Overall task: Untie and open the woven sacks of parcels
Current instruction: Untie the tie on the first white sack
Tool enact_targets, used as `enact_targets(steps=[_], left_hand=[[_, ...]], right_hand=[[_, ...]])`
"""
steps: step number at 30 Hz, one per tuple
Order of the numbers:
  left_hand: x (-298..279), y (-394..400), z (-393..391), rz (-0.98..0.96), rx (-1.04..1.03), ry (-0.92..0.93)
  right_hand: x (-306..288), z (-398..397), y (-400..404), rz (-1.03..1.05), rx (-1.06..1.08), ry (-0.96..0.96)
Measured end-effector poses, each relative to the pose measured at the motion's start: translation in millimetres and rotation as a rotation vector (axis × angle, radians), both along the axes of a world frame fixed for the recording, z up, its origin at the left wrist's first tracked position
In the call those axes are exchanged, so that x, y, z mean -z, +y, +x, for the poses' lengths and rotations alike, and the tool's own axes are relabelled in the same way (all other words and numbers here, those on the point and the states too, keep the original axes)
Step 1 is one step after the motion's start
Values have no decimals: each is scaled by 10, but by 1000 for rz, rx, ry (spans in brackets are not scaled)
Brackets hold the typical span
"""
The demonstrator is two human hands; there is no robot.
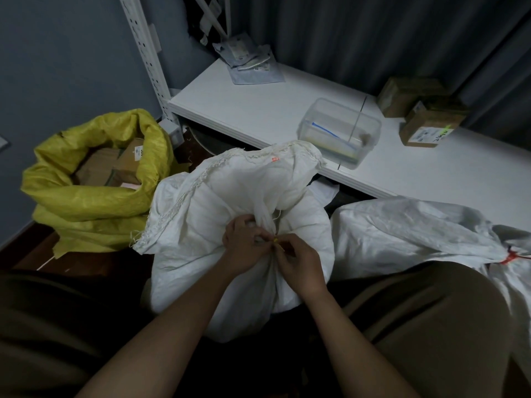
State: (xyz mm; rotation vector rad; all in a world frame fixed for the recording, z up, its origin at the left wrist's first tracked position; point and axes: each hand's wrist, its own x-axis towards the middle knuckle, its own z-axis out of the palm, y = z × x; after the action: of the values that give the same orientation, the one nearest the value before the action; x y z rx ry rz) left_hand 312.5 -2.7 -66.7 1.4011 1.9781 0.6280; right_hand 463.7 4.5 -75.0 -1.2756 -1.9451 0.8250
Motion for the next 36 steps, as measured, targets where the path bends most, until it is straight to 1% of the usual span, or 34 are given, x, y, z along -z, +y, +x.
enact_targets(steps=[3,8,13,18,20,24,26,28,30,32,36], left_hand=[[2,1,-42,-8,5,-10],[-20,-24,-16,3,12,-62],[0,-3,-57,-1,30,-61],[-2,-31,-25,47,16,-84],[-21,-37,-26,46,7,-91],[-9,-33,-39,46,28,-91],[-14,-38,-35,58,58,-92],[-19,-46,-39,52,48,-76],[-25,-41,-46,43,29,-59],[-41,-35,-50,33,27,-69],[-127,-53,-66,5,50,-71]], right_hand=[[19,-4,-37,3,-27,24],[8,6,23,2,-3,16],[-30,-11,-35,37,-54,16],[-42,3,10,12,-34,13],[-71,7,-3,18,-57,26],[-26,-19,-43,49,-58,-10],[1,-16,-12,15,-30,-1],[-22,-18,0,-92,-11,69],[-55,-13,7,-171,-40,108],[-81,-16,31,-149,-66,61],[-91,-59,201,52,-169,-149]])
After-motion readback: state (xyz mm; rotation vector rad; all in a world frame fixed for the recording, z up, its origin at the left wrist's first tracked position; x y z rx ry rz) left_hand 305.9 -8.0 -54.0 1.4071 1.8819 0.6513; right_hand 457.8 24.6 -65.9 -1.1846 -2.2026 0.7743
